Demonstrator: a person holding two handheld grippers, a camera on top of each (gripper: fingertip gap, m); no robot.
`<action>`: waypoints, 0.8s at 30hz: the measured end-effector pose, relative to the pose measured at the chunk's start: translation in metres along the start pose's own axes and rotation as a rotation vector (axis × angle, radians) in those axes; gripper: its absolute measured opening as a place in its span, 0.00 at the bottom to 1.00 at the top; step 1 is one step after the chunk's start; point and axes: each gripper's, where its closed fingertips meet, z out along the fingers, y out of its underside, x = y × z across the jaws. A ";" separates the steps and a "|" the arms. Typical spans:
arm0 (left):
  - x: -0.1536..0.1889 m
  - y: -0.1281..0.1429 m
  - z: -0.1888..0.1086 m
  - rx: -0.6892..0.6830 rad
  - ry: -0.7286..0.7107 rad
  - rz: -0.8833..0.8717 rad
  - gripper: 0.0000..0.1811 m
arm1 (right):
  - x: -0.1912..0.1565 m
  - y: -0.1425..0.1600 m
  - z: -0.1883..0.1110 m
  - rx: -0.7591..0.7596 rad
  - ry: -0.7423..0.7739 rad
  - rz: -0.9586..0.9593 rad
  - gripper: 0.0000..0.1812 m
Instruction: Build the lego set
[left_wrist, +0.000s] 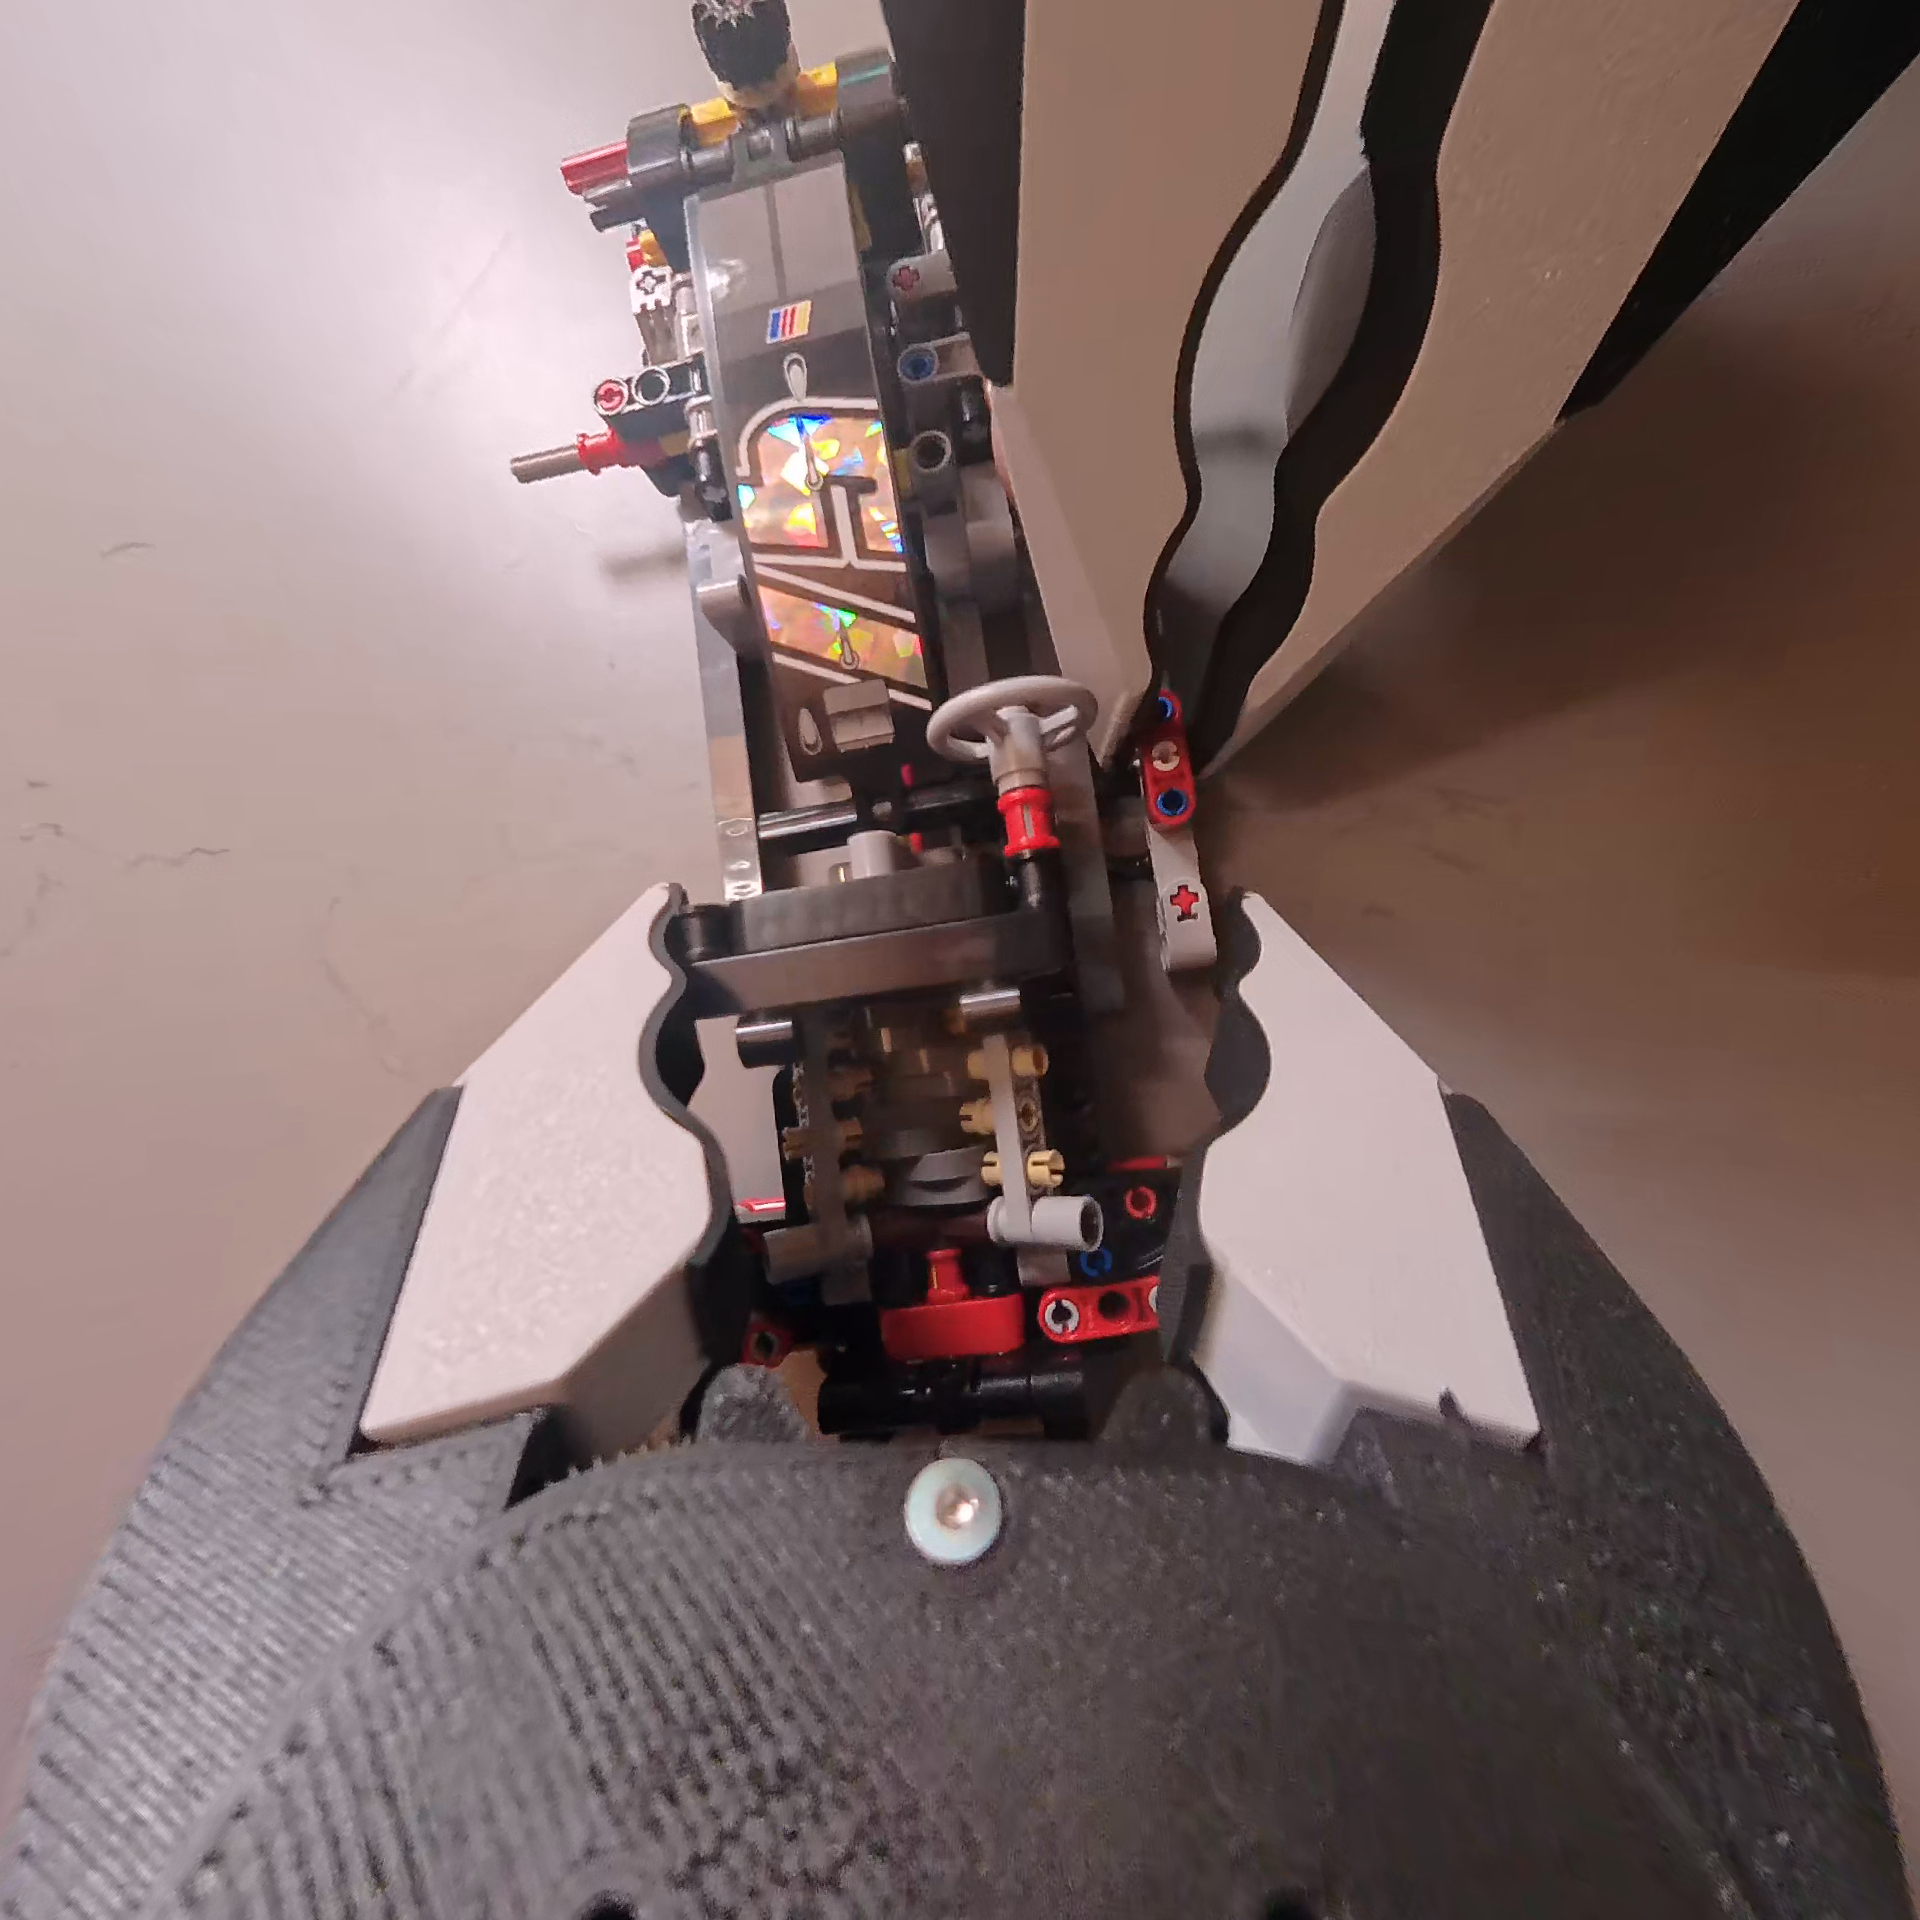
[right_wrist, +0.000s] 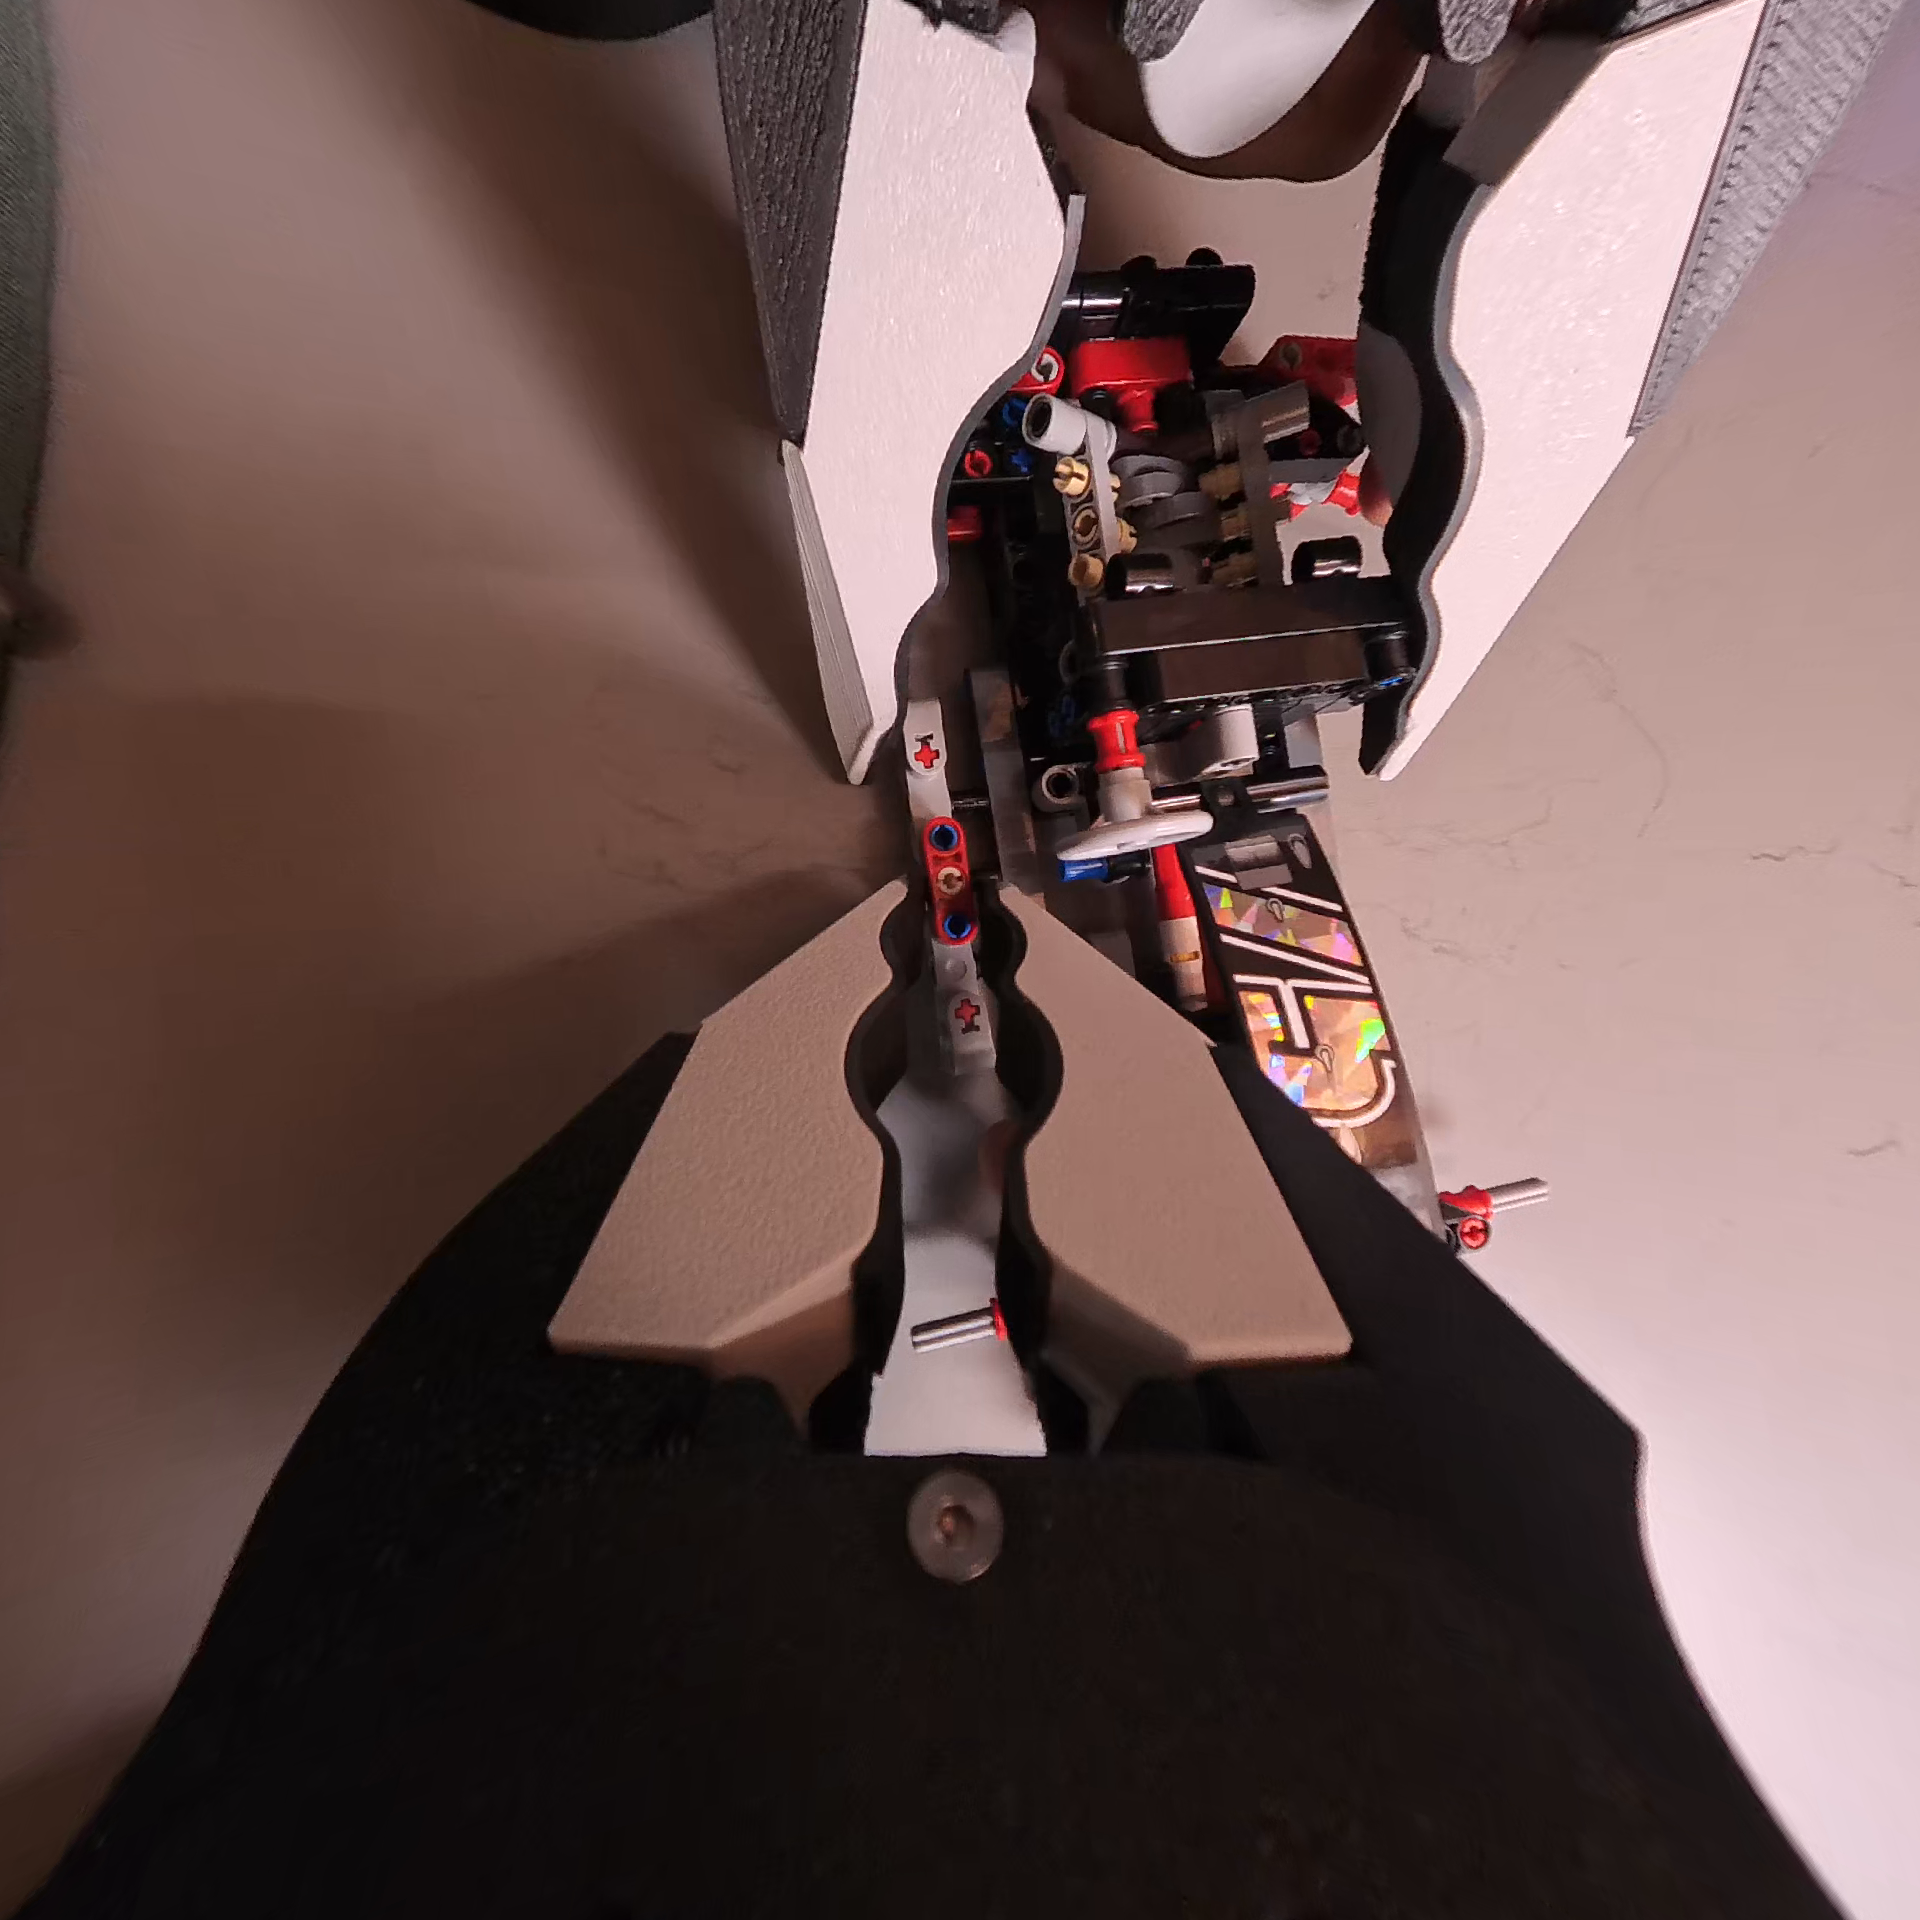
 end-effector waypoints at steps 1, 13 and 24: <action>0.000 0.000 0.000 0.000 -0.001 0.000 0.55 | 0.000 0.000 0.000 0.003 0.001 0.002 0.05; -0.002 0.000 0.000 0.006 -0.011 -0.002 0.53 | 0.004 0.001 -0.001 0.017 0.032 -0.015 0.08; -0.002 0.000 0.000 0.008 -0.009 -0.001 0.53 | 0.005 0.016 -0.010 -0.070 0.049 -0.083 0.13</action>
